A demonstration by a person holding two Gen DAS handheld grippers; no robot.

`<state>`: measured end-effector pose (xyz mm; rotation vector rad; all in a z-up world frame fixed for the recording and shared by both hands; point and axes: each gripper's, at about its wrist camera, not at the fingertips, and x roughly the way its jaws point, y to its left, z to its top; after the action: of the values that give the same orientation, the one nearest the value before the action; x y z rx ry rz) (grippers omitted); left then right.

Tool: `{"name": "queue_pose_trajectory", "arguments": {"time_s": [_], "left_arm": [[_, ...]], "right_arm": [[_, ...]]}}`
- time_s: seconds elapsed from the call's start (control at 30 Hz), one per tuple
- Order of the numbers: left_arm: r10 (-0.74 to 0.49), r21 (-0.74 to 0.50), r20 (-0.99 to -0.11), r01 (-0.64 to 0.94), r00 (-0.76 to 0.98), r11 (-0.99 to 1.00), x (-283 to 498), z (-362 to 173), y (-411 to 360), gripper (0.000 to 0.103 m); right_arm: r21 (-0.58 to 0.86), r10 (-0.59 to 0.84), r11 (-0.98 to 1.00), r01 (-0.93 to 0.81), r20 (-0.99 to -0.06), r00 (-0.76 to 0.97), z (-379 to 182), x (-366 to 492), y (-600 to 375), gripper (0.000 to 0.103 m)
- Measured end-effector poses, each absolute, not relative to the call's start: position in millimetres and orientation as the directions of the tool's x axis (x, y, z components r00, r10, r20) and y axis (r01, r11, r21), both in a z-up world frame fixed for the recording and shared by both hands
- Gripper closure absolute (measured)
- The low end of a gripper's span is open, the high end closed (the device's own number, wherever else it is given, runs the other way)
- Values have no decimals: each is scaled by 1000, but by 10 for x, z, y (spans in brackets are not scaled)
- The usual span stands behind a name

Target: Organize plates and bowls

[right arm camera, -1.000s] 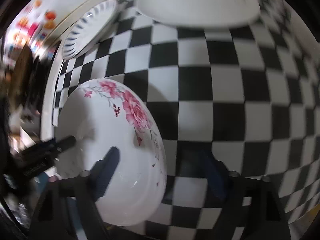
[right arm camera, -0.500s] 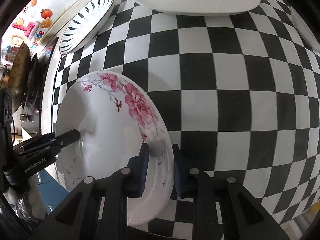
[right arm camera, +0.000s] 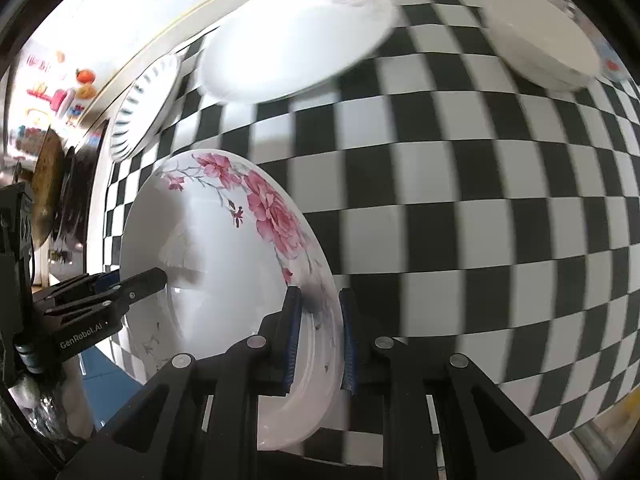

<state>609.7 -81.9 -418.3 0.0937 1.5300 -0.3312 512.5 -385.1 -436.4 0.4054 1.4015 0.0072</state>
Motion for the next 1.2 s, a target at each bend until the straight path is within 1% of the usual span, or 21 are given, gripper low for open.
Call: {"name": "queue_pose_trajectory", "arguments": {"time_s": [0.23,0.4,0.6,0.83,0.9,1.07,1.2], "left_arm": [[-122,-125,-992,324,-29,938,6113,-4406,-1262,68],[-90,-101,-995,317,-50,943,6183,-4571,-1466,68],[-58,-66,-998,316,-34,946,6226,-4596,-1588,68],[-58,-64,-998,280,-30,958,6441,-4671,-1626,68],[-61,-66,-998,276,-26,959,6393,-4606,-1510,68],[-68,-73,-997,275,-25,959,6291,-4590,-1570,68],[-67,-64,-998,274,0,960,6237,-4434,-1432,68]], "right_arm": [[276,238,921,274,-958,162,-4479,5041,-4282,82],[277,246,919,280,-959,143,-4646,5125,-4243,82],[302,276,914,269,-952,131,-4761,5203,-4193,82],[306,284,924,231,-951,121,-4760,5193,-4272,82],[305,285,926,222,-951,117,-4763,5209,-4247,82],[308,292,924,226,-951,104,-4758,5157,-4350,82],[307,290,914,264,-952,101,-4700,5142,-4430,82]]}}
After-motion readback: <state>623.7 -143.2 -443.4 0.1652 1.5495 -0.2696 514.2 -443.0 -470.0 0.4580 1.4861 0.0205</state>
